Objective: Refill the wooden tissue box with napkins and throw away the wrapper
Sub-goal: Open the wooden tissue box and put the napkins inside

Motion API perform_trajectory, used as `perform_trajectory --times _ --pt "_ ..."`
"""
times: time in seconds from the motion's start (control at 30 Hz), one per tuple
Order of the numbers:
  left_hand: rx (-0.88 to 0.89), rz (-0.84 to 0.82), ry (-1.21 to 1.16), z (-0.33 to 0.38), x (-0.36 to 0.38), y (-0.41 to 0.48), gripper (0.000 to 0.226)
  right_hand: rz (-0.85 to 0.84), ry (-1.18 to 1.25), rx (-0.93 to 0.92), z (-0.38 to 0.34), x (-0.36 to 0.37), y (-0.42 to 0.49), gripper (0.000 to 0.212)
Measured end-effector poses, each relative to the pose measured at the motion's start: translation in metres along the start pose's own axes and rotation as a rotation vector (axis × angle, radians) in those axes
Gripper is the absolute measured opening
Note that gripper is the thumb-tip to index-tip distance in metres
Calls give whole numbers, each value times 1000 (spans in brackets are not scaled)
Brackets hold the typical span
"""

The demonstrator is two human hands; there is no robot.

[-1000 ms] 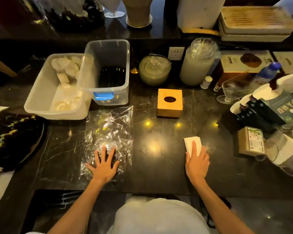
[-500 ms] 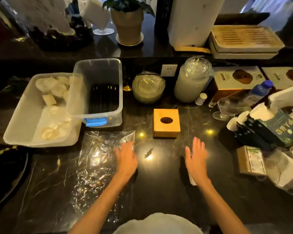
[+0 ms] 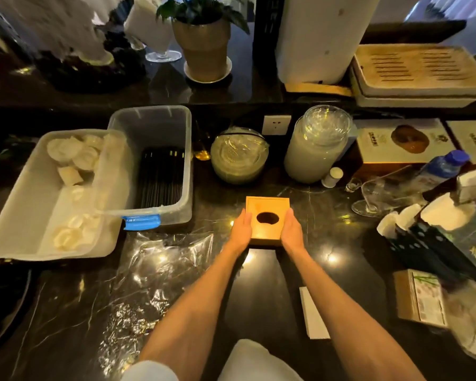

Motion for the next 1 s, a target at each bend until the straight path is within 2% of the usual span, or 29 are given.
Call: perform_trajectory --times 0.2,0.3,0.53,0.63,0.77,0.9,1.0 --pt "-56 15 -122 -3 3 -7 41 -28 13 31 -2 -1 -8 57" --pt "-64 25 -167 -23 -5 -35 38 -110 -69 -67 11 -7 -38 50" --pt "-83 110 -229 -129 -45 -163 40 -177 -71 -61 117 -24 -152 48" --pt "-105 71 -264 -153 -46 -207 42 -203 -64 -37 147 -38 -186 46" --pt "-108 72 -294 -160 -46 -220 45 -206 -20 -35 149 -46 -199 52" --pt "-47 60 -264 -150 -47 -220 44 -194 -17 -48 146 -44 -202 50" --pt "-64 87 -249 -151 -47 -216 45 -195 10 -38 146 -43 -205 47"
Point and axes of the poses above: each hand's wrist, its own y-axis towards the middle knuckle, its own x-axis out of the palm, z = x × y, the point moved 5 cm from there along y, towards the middle knuckle, and after that the axes turned 9 degrees about z, right-handed, at the moved point
